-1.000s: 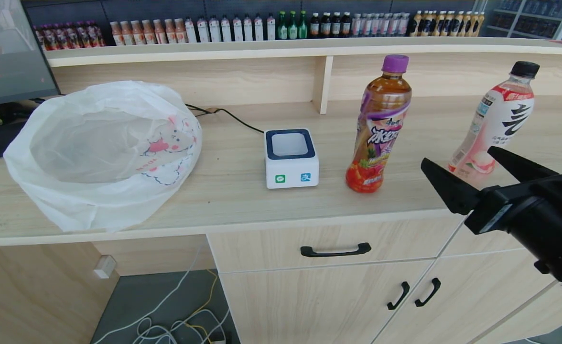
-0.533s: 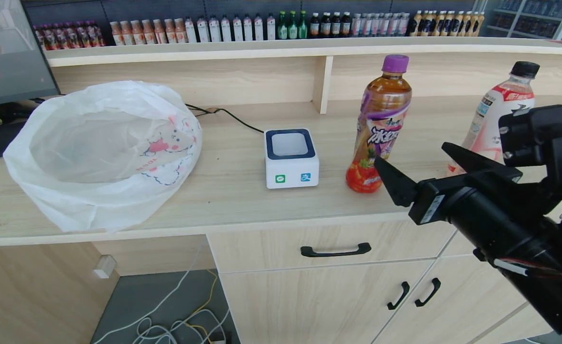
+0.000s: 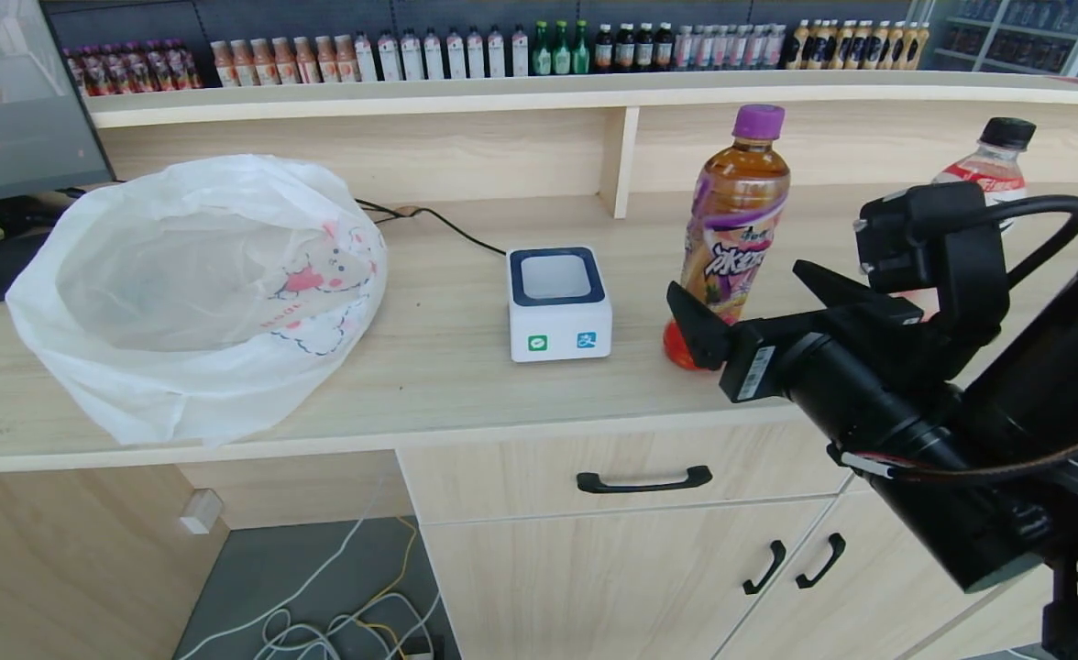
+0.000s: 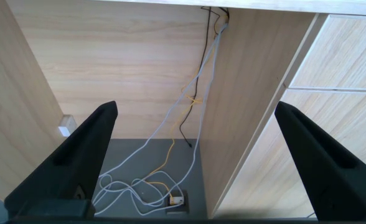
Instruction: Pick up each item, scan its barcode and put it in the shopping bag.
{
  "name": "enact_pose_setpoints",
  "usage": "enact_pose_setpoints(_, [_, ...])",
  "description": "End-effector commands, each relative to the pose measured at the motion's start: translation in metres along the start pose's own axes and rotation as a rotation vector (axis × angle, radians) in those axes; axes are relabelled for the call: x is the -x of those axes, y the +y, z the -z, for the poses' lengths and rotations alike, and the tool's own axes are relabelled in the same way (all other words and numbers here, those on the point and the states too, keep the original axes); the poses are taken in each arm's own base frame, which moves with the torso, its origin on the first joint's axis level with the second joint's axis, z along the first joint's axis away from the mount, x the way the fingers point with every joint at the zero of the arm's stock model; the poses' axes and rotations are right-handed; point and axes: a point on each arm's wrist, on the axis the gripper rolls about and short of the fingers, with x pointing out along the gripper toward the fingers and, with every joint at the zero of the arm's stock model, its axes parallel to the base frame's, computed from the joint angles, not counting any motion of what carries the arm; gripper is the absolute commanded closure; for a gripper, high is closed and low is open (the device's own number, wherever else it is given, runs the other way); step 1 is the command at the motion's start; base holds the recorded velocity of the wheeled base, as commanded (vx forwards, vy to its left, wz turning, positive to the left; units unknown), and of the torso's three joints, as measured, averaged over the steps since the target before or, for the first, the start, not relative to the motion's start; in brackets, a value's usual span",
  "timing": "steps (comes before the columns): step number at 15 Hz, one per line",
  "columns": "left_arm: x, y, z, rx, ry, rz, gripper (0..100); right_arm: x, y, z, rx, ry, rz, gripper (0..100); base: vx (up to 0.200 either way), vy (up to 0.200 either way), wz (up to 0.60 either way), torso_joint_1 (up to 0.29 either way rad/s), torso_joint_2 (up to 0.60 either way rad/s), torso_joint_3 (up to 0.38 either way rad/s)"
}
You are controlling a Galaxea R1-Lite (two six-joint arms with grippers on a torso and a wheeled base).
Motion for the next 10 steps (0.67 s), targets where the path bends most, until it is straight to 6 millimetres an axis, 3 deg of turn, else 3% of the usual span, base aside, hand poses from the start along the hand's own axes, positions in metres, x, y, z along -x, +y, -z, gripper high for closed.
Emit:
enact_pose_setpoints(1, [0.0,0.0,0.0,0.0,0.0,0.0,0,-0.004,0.0,0.005,0.008,0.013,0.011,0,0.0,0.0,0.0,0.0,0.0,0.0])
enact_pose_setpoints(4, [0.0,0.0,0.0,0.0,0.0,0.0,0,-0.017,-0.008,0.005,-0.018,0.008,0.094,0,0.0,0.0,0.0,0.0,0.0,0.0])
enact_pose_setpoints(10, [0.0,0.0,0.0,0.0,0.0,0.0,0,-0.039,0.002,0.006,-0.066,-0.011,0.098,0,0.0,0.0,0.0,0.0,0.0,0.0])
